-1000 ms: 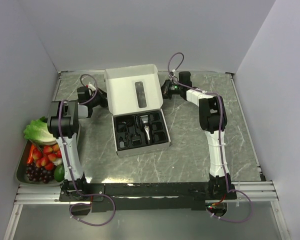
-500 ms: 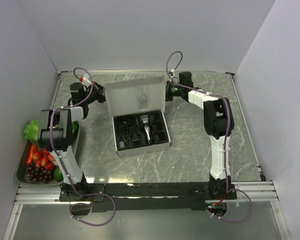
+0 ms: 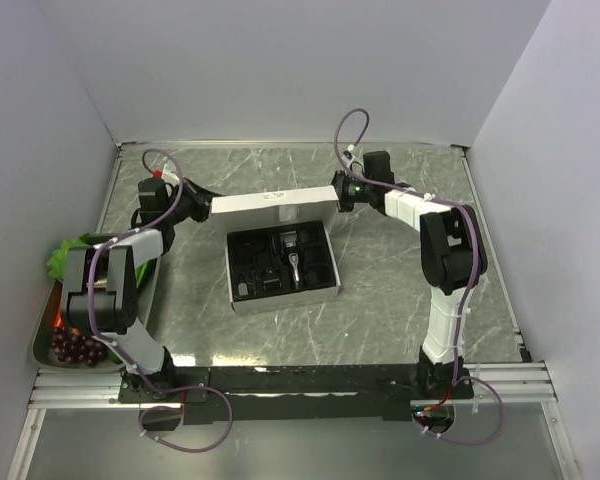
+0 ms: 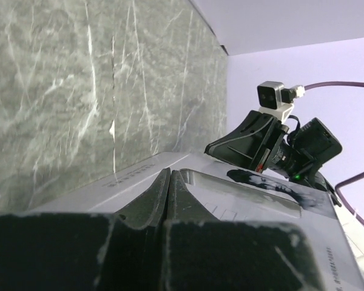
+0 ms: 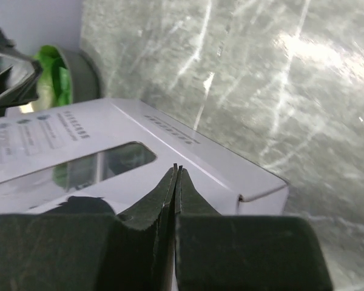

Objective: Sort the hair-cutting tools

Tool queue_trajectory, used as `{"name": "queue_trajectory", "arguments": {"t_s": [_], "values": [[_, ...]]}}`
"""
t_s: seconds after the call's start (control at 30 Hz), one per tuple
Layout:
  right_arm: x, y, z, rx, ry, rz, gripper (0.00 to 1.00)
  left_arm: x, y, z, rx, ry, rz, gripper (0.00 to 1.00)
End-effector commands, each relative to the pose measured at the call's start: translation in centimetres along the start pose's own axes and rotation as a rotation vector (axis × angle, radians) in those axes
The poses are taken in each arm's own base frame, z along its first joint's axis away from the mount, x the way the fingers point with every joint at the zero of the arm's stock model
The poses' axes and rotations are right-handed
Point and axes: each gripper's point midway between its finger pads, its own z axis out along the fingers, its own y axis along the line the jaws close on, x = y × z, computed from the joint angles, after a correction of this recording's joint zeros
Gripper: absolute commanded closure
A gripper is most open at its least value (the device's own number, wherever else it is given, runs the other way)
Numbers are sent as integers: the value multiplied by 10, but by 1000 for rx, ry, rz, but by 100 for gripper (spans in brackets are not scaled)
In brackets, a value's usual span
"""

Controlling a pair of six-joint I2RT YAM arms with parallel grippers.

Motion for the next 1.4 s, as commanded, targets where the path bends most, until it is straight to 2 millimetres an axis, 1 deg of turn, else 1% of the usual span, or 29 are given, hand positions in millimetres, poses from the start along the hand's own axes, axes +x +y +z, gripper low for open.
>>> {"name": "queue_trajectory", "arguments": {"t_s": [0.0,0.07,0.1,0.13,0.17,0.2,0.23,0.27,0.3,0.33,0.37,0.43,0.47,0.73,0.97,1.03,1.37], "values": [[-4,10,-16,55,-49,-70,100,1,-3,-8,-36,-41,49,99],[-1,3,-20,105,-60,-61,100,-1,3,-14,-97,-75,40,99],[-4,3,-25,130,-79,-64,100,-4,5,-17,-121,-93,52,99],[-6,-7,-28,193,-104,-58,100,-6,12,-24,-188,-123,40,99],[-4,-11,-31,226,-105,-48,100,-8,14,-27,-216,-140,42,99],[-6,-12,-36,249,-122,-50,100,-11,12,-33,-237,-156,55,99],[-7,-22,-40,307,-141,-46,100,-15,12,-37,-264,-177,59,99],[-4,-25,-43,334,-144,-34,100,-15,22,-43,-329,-190,47,99],[-6,-26,-47,354,-159,-37,100,-17,20,-48,-346,-205,64,99],[-5,-32,-51,393,-170,-32,100,-11,16,-46,-350,-194,78,99],[-4,-34,-53,408,-176,-29,100,-9,21,-50,-382,-194,74,99],[-2,-35,-57,424,-179,-29,100,-10,17,-54,-388,-202,91,99],[-3,-35,-60,433,-189,-32,100,-7,22,-57,-415,-191,87,99],[4,-29,-62,423,-163,-53,100,8,20,-64,-420,-157,103,99],[11,-14,-60,384,-147,-90,100,20,20,-68,-409,-125,112,99],[15,-10,-58,371,-137,-106,100,24,23,-70,-419,-116,112,99],[29,6,-58,367,-120,-164,100,37,13,-80,-383,-78,131,99]]}}
